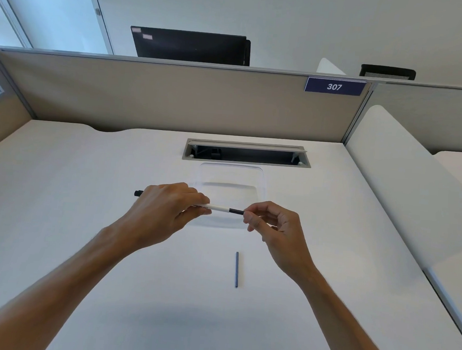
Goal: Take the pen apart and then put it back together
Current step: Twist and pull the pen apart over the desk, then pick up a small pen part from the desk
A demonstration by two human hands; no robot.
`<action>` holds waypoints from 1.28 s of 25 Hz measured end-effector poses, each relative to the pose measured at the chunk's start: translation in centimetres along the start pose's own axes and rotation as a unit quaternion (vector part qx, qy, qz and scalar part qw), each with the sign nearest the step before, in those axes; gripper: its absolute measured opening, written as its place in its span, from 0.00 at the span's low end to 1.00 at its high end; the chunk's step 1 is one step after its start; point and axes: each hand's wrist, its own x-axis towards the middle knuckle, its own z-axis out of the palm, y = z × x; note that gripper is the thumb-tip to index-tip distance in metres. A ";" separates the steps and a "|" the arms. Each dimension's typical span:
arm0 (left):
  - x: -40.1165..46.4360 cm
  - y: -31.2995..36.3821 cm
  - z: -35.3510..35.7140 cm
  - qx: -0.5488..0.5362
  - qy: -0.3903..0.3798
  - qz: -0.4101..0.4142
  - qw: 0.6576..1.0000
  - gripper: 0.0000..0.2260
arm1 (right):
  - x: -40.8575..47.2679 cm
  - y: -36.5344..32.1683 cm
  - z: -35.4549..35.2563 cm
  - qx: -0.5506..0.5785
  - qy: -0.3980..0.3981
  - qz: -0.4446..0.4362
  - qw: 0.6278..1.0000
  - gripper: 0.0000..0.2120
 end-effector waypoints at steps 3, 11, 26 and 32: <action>-0.1 0.0 -0.1 0.012 0.001 -0.005 1.000 0.13 | -0.3 0.1 -0.5 0.016 0.008 0.004 1.000 0.02; -0.6 1.0 -0.6 -0.023 0.026 -0.035 0.999 0.10 | -1.6 1.3 -0.7 0.026 0.040 0.023 0.999 0.06; -2.7 0.9 0.4 -0.050 0.016 -0.093 0.994 0.12 | -3.3 11.5 7.0 -0.381 0.099 -0.005 0.919 0.04; -3.7 0.6 0.7 -0.063 0.012 -0.096 0.993 0.15 | -2.7 13.9 9.0 -0.441 0.088 0.013 0.893 0.10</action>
